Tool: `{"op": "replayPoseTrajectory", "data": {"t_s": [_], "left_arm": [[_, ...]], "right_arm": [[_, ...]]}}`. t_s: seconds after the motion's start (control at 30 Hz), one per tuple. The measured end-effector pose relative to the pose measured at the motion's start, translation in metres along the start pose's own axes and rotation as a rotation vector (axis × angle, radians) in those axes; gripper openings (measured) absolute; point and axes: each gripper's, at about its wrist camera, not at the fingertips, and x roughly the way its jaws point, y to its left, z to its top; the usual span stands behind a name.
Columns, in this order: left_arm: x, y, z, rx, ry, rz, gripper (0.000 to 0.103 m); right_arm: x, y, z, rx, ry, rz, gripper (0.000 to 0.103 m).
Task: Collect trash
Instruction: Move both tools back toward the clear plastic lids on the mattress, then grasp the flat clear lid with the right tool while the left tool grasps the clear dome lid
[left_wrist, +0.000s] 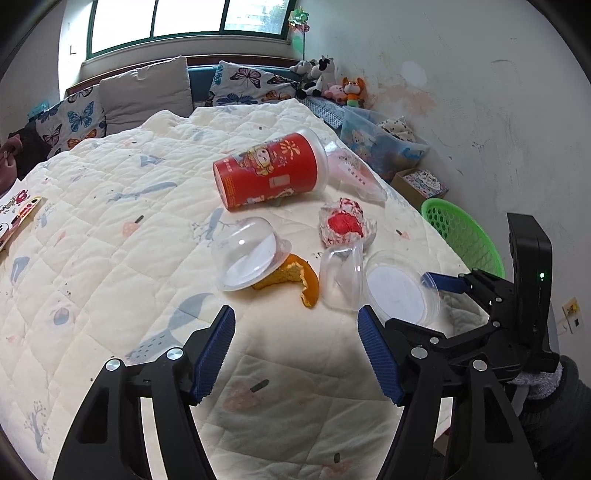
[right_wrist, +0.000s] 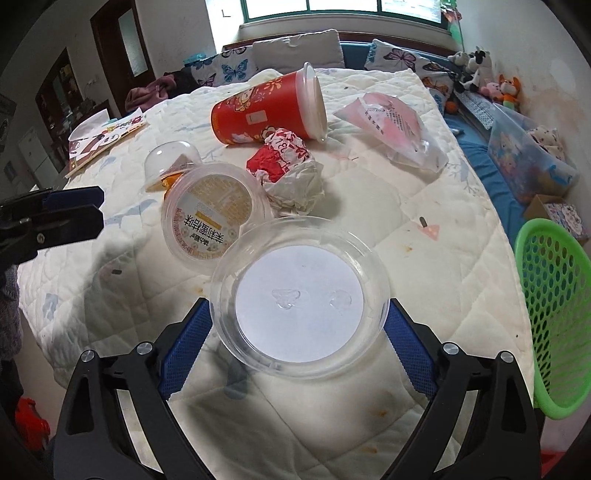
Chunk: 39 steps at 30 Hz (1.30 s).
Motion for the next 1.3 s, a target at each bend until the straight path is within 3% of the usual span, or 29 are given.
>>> {"op": "replayPoseTrajectory", "data": {"t_s": [0.17, 0.33, 0.63, 0.8, 0.9, 1.3], "left_arm": [[0.004, -0.002, 0.001, 0.005, -0.001, -0.009, 0.065], [0.005, -0.001, 0.006, 0.028, -0.017, 0.036, 0.065], [0.017, 0.037, 0.035, -0.16, -0.014, -0.006, 0.065], [0.038, 0.054, 0.046, -0.256, 0.017, 0.008, 0.067], [0.048, 0.063, 0.048, -0.304, 0.036, -0.021, 0.067], [0.071, 0.059, 0.053, -0.31, 0.079, -0.042, 0.065]], "right_arm": [[0.0, -0.003, 0.0, 0.009, -0.003, 0.005, 0.092], [-0.002, -0.008, 0.0, 0.04, -0.01, 0.024, 0.091], [-0.006, -0.011, -0.001, 0.072, -0.021, 0.038, 0.091], [-0.009, -0.012, -0.002, 0.072, -0.025, 0.036, 0.091], [-0.01, -0.013, -0.003, 0.077, -0.026, 0.037, 0.091], [-0.017, -0.019, -0.006, 0.095, -0.035, 0.036, 0.091]]}}
